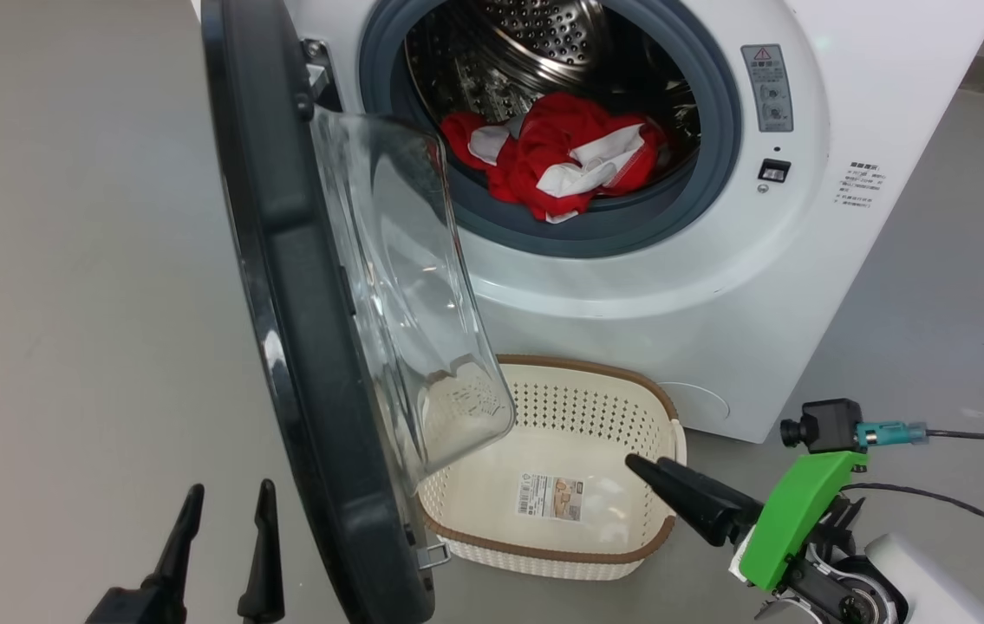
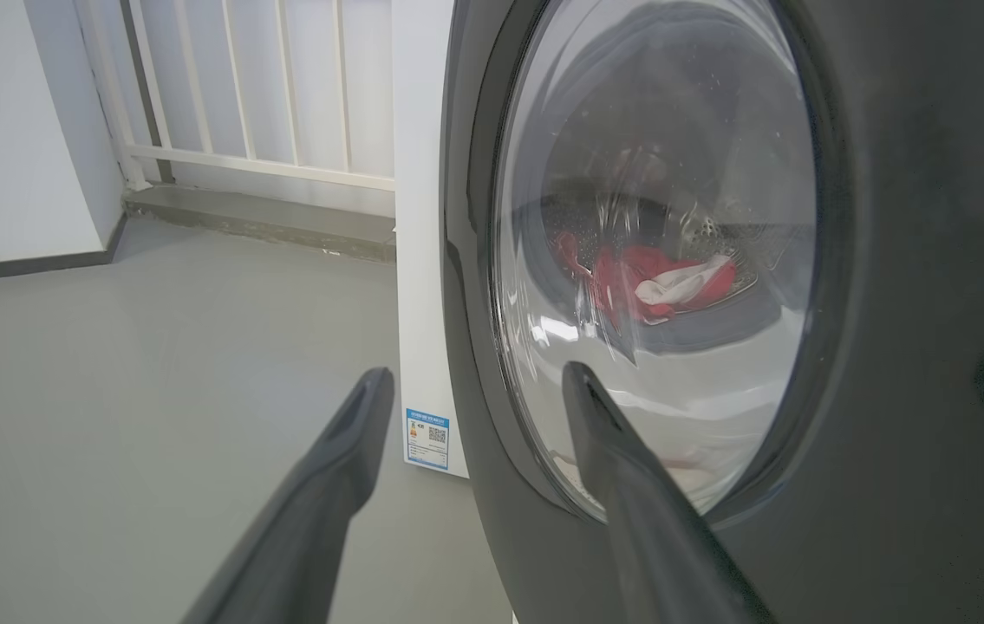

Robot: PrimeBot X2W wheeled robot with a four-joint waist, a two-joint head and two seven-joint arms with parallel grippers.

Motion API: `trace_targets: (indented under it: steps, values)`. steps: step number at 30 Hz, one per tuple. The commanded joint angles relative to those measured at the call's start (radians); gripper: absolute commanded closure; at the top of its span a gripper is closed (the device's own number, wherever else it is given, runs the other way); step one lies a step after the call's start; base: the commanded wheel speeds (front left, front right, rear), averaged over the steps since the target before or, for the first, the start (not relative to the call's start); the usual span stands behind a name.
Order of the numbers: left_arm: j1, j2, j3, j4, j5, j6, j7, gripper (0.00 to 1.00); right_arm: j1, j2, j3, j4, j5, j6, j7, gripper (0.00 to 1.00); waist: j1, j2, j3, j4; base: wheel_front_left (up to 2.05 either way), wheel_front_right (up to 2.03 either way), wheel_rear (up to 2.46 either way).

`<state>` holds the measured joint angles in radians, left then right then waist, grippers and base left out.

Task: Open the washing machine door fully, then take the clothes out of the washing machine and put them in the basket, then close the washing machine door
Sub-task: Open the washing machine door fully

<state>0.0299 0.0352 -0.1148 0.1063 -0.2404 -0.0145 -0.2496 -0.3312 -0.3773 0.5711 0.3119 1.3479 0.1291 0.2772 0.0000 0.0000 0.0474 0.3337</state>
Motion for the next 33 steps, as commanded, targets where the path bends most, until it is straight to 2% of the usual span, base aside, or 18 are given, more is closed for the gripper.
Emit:
trace_targets:
  steps: [1, 7, 8, 9, 10, 13, 18, 33]
  values:
    - [-0.007, 0.015, 0.036, -0.024, 0.000, 0.000, -0.012, 0.00, -0.001, -0.023, 0.026, -0.034, -0.027, 0.002, -0.060, 0.00, 0.0000, 0.0000, -0.003, -0.003, 0.00, 0.00, 0.00]
    - [-0.002, 0.015, 0.039, -0.022, -0.001, 0.000, -0.012, 0.00, -0.023, -0.079, 0.118, -0.023, -0.118, 0.002, -0.254, 0.00, 0.0000, 0.0000, -0.009, -0.004, 0.00, 0.00, 0.00]
    - [-0.002, 0.015, 0.039, -0.022, -0.001, 0.000, -0.012, 0.00, -0.023, -0.079, 0.118, -0.023, -0.118, 0.002, -0.254, 0.00, 0.0000, 0.0000, -0.009, -0.004, 0.00, 0.00, 0.00]
    - [-0.001, 0.015, 0.039, -0.021, 0.001, 0.000, -0.012, 0.00, -0.030, -0.093, 0.155, -0.009, -0.151, 0.002, -0.326, 0.00, 0.0000, 0.0000, -0.011, -0.003, 0.00, 0.00, 0.00]
    - [-0.001, 0.015, 0.039, -0.021, 0.001, 0.000, -0.012, 0.00, -0.030, -0.093, 0.155, -0.009, -0.151, 0.002, -0.326, 0.00, 0.0000, 0.0000, -0.011, -0.003, 0.00, 0.00, 0.00]
    - [0.000, 0.015, 0.038, -0.020, 0.003, -0.001, -0.012, 0.00, -0.047, -0.115, 0.220, 0.043, -0.209, 0.002, -0.468, 0.00, 0.0000, 0.0000, -0.016, -0.002, 0.00, 0.00, 0.00]
    - [0.004, 0.015, 0.039, -0.021, 0.005, 0.000, -0.012, 0.00, -0.062, -0.115, 0.234, 0.117, -0.287, 0.002, -0.536, 0.00, 0.0000, 0.0000, -0.020, -0.003, 0.00, 0.00, 0.00]
    - [-0.002, 0.015, 0.042, -0.027, 0.002, 0.001, -0.012, 0.00, 0.084, 0.031, -0.183, 0.029, -0.715, 0.002, -0.539, 0.00, 0.0000, 0.0000, -0.007, -0.004, 0.00, 0.00, 0.00]
